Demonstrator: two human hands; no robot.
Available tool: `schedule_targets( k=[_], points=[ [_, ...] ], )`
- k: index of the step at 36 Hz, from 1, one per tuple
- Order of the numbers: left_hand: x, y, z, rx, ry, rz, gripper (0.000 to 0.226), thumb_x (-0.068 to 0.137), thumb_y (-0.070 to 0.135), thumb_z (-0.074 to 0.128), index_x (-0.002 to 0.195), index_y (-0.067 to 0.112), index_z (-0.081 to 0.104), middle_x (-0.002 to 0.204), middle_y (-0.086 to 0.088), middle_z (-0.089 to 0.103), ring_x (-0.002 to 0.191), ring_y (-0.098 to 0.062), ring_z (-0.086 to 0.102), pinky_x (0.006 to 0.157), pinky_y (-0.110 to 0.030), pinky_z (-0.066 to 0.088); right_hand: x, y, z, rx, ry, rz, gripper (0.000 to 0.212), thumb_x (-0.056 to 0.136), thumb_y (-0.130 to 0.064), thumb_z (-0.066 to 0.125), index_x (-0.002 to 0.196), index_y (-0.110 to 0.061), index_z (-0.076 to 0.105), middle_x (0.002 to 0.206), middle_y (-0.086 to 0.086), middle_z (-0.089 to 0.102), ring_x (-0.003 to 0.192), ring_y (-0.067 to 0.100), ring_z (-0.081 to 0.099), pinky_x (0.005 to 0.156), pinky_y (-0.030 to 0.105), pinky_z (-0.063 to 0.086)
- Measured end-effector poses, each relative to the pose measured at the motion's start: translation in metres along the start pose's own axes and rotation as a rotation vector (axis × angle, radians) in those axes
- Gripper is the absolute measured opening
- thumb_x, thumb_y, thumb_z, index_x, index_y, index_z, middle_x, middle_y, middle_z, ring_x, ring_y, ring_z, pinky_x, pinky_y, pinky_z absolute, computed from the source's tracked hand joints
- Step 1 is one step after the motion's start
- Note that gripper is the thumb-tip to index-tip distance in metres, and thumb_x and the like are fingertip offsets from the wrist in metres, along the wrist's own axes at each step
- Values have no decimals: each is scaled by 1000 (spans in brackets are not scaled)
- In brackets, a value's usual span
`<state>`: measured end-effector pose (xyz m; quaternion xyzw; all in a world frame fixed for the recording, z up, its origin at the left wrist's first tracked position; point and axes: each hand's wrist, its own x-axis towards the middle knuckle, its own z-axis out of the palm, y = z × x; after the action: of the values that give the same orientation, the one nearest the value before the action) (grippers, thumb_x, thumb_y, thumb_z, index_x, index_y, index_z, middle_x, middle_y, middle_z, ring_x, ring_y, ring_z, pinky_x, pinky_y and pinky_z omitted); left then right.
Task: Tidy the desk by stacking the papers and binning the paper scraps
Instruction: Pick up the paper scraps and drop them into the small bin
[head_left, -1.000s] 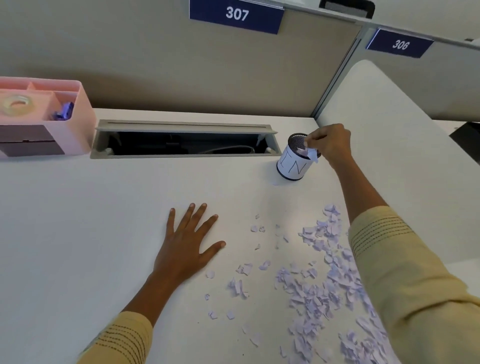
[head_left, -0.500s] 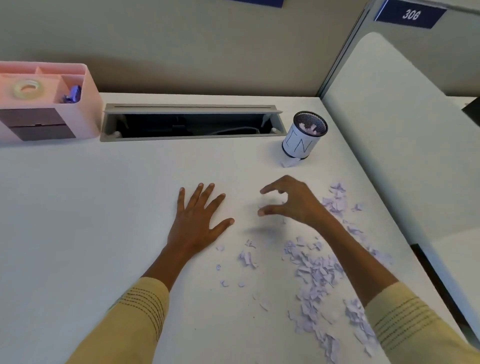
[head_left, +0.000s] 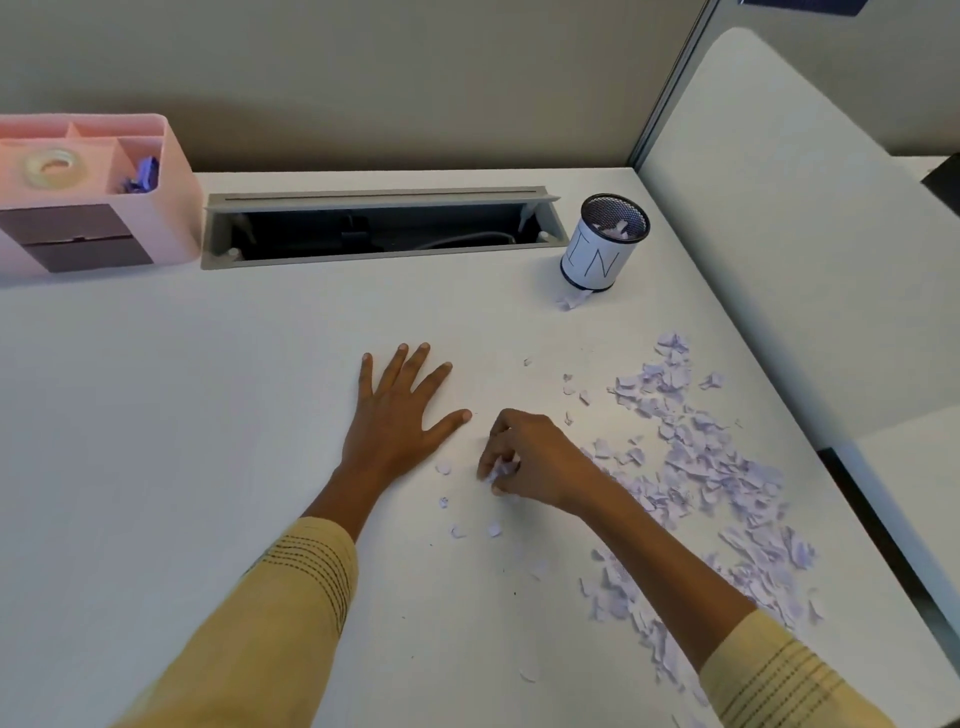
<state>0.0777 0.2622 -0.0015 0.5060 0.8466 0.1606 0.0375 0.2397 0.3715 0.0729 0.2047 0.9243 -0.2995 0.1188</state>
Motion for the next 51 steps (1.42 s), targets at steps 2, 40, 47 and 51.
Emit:
schedule_targets(
  k=[2, 40, 47, 51],
  points=[
    [0, 0, 0, -11, 13, -1, 76, 87, 73, 17, 146, 29, 38, 158, -1, 24, 147, -21, 14, 118, -54, 0, 1, 7, -4, 16, 22, 18, 21, 74, 0, 68, 87, -13, 77, 95, 2, 61, 80, 17, 60, 77, 32, 53],
    [0, 1, 3, 23, 55, 7, 67, 90, 67, 27, 135, 26, 53, 149, -4, 42, 140, -24, 35, 113, -57, 17, 47, 149, -194, 325, 651, 537, 28, 70, -31, 82, 91, -14, 73, 82, 5, 65, 72, 20, 56, 53, 21, 47],
    [0, 1, 1, 12, 32, 6, 68, 90, 68, 26, 137, 26, 51, 151, -3, 39, 142, -24, 30, 115, -57, 14, 10, 174, -143, 118, 298, 563, 46, 62, -30, 88, 102, -19, 69, 90, -4, 59, 92, 15, 53, 75, 23, 38],
    [0, 0, 1, 9, 23, 3, 69, 90, 68, 25, 138, 27, 50, 152, -2, 38, 142, -23, 29, 115, -57, 13, 12, 172, -127, 102, 385, 491, 32, 62, -18, 87, 91, -11, 74, 85, 5, 66, 82, 15, 57, 59, 8, 37]
  ],
)
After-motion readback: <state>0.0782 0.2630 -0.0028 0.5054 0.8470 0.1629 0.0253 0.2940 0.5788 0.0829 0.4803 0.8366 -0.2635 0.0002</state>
